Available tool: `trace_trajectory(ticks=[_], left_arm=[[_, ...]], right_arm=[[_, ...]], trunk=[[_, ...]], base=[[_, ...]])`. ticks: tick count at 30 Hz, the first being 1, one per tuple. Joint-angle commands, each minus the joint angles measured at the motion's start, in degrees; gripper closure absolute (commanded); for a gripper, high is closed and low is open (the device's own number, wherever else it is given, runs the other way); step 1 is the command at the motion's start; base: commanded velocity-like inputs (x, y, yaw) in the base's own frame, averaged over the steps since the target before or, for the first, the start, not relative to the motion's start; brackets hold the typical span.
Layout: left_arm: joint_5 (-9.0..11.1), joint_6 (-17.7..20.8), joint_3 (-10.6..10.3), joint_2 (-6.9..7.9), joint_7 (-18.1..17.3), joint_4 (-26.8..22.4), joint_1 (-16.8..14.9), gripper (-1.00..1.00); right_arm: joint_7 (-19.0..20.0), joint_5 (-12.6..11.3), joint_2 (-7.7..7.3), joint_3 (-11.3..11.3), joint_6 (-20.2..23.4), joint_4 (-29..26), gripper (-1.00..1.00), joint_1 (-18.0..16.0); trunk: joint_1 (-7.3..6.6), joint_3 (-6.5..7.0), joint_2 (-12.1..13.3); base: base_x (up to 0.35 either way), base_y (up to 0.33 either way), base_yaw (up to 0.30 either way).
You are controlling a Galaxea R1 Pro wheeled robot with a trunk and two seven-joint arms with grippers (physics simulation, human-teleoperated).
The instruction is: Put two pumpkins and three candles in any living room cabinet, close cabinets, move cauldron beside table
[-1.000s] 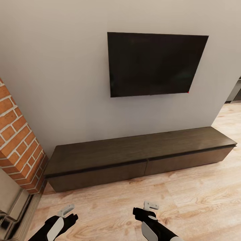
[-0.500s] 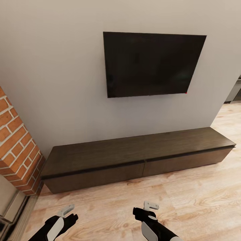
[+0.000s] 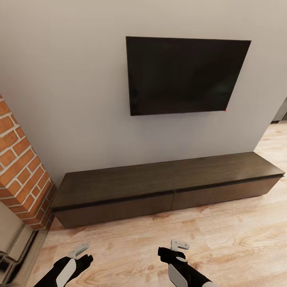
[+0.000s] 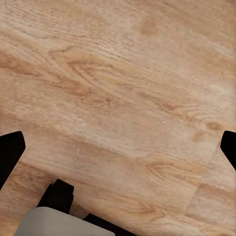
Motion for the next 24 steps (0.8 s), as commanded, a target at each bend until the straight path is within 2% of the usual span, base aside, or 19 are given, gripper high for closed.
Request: trace_trajectory(ticks=[1,9,13,24], left_arm=[[0.57,0.24,-0.16,0.03,0.42,-0.15,0.0,-1.0],[0.57,0.23,-0.16,0.03,0.42,-0.15,0.0,-1.0],[0.56,0.23,-0.16,0.03,0.42,-0.14,0.0,-1.0],[0.76,0.31,-0.13,0.1,0.42,-0.12,0.0,-1.0]], right_arm=[[-0.36,-0.53,-0.02,0.49,-0.13,-0.04,-1.0,-0.05],[-0.32,-0.58,-0.05,0.49,-0.13,-0.04,-1.0,-0.05],[-0.29,-0.6,-0.08,0.49,-0.13,-0.04,-1.0,-0.05],[-0.36,-0.64,-0.39,0.49,-0.25,-0.13,-1.0,-0.05]], trunk=[[0.0,-0.06,-0.03],[0.0,-0.07,-0.03],[0.0,-0.07,-0.03],[0.0,-0.07,-0.03]], base=[[-0.035,0.0,0.015],[-0.015,0.0,0.003],[0.114,0.0,0.075],[0.065,0.0,0.251]])
